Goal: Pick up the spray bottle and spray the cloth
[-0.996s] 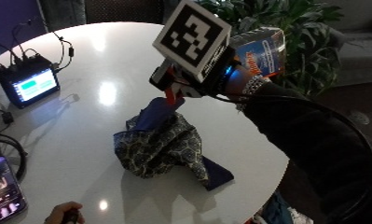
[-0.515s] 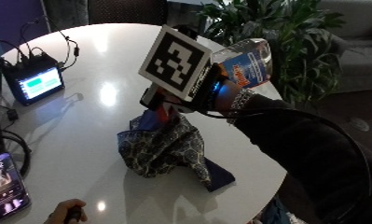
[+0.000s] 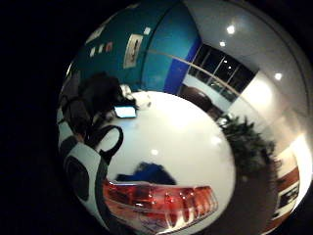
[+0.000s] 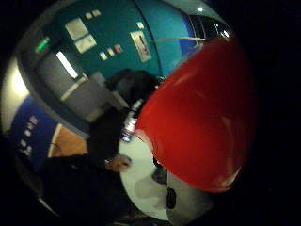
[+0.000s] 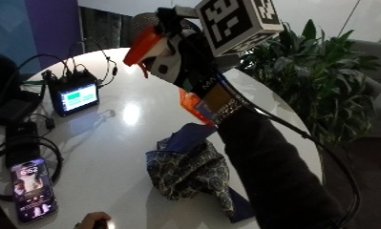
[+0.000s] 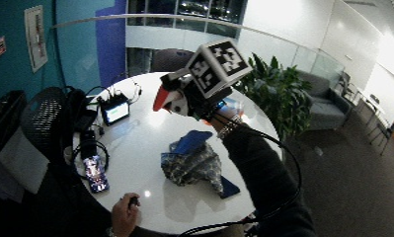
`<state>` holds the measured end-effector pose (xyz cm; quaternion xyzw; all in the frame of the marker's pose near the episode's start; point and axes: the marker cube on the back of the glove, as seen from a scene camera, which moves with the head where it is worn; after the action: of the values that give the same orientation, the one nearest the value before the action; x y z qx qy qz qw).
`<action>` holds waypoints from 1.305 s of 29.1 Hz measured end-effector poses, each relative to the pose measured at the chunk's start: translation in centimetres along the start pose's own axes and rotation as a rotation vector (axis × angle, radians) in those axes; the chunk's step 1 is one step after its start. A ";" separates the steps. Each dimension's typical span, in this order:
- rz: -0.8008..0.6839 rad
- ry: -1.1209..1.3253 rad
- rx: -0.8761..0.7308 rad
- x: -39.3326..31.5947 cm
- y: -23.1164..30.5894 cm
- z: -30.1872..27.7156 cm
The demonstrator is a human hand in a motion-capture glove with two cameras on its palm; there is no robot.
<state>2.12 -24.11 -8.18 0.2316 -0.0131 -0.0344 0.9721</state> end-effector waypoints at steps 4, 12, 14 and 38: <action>0.224 -0.450 0.167 -0.6 -0.6 0.4; 0.520 -0.991 0.440 -4.3 -0.4 3.2; 0.549 -1.002 0.474 -4.6 0.1 4.4; 0.681 -0.976 0.516 -5.1 3.9 10.1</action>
<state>-3.18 -24.80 2.51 0.3984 -0.5341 0.1789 0.7239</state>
